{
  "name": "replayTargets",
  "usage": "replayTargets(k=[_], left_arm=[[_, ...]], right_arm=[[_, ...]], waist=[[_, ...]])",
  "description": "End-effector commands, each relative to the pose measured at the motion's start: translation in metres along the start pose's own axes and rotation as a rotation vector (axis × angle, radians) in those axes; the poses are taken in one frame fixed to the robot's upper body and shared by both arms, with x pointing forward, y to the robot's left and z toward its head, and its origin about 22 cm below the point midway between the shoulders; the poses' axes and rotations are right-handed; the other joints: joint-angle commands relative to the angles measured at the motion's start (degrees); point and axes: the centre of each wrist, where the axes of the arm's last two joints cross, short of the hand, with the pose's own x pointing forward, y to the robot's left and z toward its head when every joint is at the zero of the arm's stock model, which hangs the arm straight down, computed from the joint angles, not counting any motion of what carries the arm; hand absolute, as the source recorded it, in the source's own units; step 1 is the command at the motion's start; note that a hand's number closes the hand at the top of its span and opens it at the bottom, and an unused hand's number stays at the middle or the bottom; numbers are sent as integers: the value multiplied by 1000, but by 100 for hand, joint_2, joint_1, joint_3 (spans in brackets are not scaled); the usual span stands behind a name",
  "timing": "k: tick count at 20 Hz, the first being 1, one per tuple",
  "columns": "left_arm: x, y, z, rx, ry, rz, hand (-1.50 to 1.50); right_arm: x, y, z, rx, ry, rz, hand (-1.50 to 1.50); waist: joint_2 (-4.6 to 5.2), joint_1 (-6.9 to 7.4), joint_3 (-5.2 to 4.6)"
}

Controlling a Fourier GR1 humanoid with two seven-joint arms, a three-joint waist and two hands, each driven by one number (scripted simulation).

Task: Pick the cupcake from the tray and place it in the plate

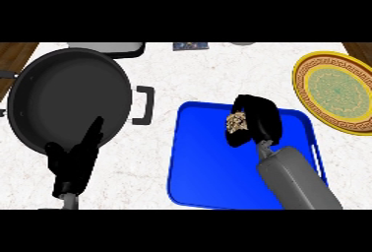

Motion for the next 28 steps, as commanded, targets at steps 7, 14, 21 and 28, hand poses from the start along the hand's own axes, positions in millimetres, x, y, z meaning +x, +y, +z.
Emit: replayTargets(k=[7,14,21,28], left_arm=[[3,-23,-4,-103,34,6,0],[-5,-22,-7,-99,58,4,0],[-5,-19,-2,-81,61,-5,0],[-5,-29,-4,-80,62,21,0]], right_arm=[[26,-81,-81,-597,549,-92,150],[22,-106,-105,-868,708,-204,150],[-7,-108,-110,-1070,716,-324,150],[-82,-93,-111,-1174,809,-158,150]], waist=[[177,362,-81],[208,322,-65],[149,206,-42],[145,104,-48]])
